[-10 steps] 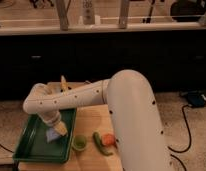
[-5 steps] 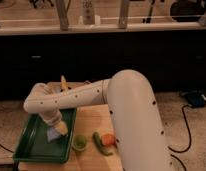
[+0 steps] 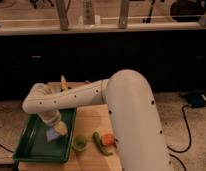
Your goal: Wipe tray with sponge
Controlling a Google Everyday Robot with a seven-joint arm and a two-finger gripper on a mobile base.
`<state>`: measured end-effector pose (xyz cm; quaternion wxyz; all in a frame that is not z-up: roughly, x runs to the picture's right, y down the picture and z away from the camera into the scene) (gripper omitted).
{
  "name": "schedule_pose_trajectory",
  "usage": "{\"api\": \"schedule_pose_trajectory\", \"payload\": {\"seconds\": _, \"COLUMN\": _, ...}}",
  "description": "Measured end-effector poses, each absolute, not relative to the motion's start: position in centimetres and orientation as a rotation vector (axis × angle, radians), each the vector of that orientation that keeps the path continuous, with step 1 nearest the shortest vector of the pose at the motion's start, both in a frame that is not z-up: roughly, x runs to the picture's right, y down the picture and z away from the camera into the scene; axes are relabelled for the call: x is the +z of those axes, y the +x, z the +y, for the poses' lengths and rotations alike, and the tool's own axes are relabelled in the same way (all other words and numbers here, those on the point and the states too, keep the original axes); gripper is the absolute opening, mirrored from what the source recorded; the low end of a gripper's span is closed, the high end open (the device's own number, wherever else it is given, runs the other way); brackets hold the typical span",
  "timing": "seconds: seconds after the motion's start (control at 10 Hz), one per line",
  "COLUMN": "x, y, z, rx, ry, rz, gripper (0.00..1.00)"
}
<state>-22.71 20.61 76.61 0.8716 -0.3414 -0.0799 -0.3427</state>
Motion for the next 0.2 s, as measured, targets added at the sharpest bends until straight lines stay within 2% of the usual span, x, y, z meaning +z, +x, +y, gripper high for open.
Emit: {"api": "schedule_pose_trajectory", "payload": {"seconds": 0.2, "x": 76.63, "y": -22.71, "z": 20.67, "rx": -0.726, "ry": -0.714, "rz": -0.174, "gripper": 0.02}}
